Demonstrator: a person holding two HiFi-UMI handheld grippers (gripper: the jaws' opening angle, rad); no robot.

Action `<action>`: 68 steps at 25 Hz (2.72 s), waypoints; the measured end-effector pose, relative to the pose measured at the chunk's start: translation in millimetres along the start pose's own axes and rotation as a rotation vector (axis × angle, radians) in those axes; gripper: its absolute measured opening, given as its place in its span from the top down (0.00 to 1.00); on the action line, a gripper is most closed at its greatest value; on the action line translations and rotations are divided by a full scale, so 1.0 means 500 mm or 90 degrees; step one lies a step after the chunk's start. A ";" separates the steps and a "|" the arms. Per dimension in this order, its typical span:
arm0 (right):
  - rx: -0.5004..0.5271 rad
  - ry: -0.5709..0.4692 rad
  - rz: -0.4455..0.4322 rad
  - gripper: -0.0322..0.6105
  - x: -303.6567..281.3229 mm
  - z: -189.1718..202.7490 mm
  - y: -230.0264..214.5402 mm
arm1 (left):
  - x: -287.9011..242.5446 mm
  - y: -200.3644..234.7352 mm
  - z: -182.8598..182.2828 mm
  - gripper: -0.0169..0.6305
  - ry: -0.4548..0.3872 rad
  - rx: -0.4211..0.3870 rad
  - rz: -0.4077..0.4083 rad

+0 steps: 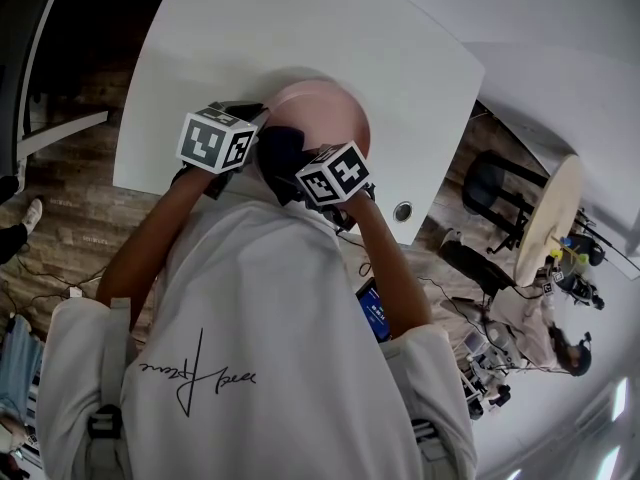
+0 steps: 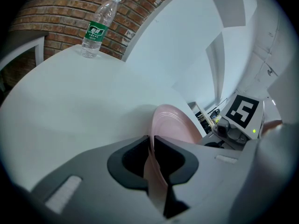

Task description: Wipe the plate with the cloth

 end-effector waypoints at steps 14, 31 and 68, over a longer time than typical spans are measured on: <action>0.015 0.059 0.002 0.79 -0.002 0.022 0.001 | 0.006 0.007 0.015 0.89 -0.002 0.000 0.002; 0.014 0.097 0.035 0.78 0.024 0.052 -0.008 | 0.009 0.007 0.020 0.89 -0.004 -0.001 0.004; 0.097 0.125 0.277 0.78 0.091 0.041 -0.045 | 0.014 0.014 0.032 0.88 0.000 -0.004 0.006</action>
Point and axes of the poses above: the fingertips, and each gripper's own axes: x backward along the fingers, y to its left, z out of its underside, the point moved 10 cm from there along x, backward along the fingers, and after that the axes turned 13 degrees about -z, right-handed, at the moved point
